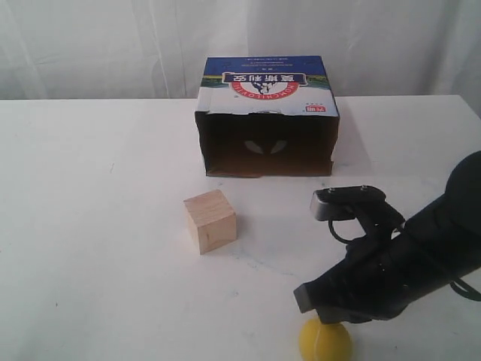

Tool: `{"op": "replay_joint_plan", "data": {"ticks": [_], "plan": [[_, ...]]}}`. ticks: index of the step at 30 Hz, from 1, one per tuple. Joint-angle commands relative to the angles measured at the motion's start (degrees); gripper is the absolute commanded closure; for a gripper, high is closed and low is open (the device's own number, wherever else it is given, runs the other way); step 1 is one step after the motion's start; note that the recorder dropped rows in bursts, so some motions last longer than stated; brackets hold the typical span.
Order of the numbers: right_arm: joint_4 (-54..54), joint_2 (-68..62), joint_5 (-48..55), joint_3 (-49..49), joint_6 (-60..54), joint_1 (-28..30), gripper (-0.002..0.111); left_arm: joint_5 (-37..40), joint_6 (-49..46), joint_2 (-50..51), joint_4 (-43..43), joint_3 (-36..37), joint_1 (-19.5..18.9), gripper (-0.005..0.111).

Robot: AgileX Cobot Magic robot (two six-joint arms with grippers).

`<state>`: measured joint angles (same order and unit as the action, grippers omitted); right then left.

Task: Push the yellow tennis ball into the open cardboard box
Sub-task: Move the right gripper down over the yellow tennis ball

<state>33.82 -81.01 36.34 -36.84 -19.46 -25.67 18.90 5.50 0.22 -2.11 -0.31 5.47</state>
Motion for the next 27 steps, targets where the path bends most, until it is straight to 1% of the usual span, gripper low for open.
{"op": "replay_joint_plan", "data": {"ticks": [1, 4, 9, 12, 13, 14, 16, 22, 27], "plan": [[-1.0, -1.1, -5.2, 0.3, 0.2, -0.2, 0.108, 2.2, 0.0, -0.2, -0.1, 0.3, 0.5, 0.107], [-0.6, -1.7, -7.3, 0.3, 0.2, -0.2, 0.108, 2.2, 0.0, -0.2, -0.1, 0.3, 0.5, 0.107], [1.2, 0.8, -3.3, 0.1, -1.5, -1.4, 0.108, 2.2, 0.0, -0.2, -0.1, 0.3, 0.5, 0.107], [1.4, 4.2, -1.2, 0.1, -1.2, -3.2, 0.108, 2.2, 0.0, -0.2, -0.1, 0.3, 0.5, 0.107], [1.2, 5.9, 0.5, 0.3, -0.9, -5.0, 0.108, 2.2, 0.0, -0.2, -0.1, 0.3, 0.5, 0.107], [1.1, 6.2, 0.7, 0.7, -0.4, -5.6, 0.108, 2.2, 0.0, -0.2, -0.1, 0.3, 0.5, 0.107], [1.1, 6.4, -1.1, 1.9, 0.9, -6.6, 0.108, 2.2, 0.0, -0.2, -0.1, 0.3, 0.5, 0.107], [0.0, 4.6, -5.2, 5.0, 2.2, -6.7, 0.108, 2.2, 0.0, -0.2, -0.1, 0.3, 0.5, 0.107], [-1.2, 1.4, -14.5, 5.5, 2.2, -6.7, 0.108, 2.2, 0.0, -0.2, -0.1, 0.3, 0.5, 0.107]]}}
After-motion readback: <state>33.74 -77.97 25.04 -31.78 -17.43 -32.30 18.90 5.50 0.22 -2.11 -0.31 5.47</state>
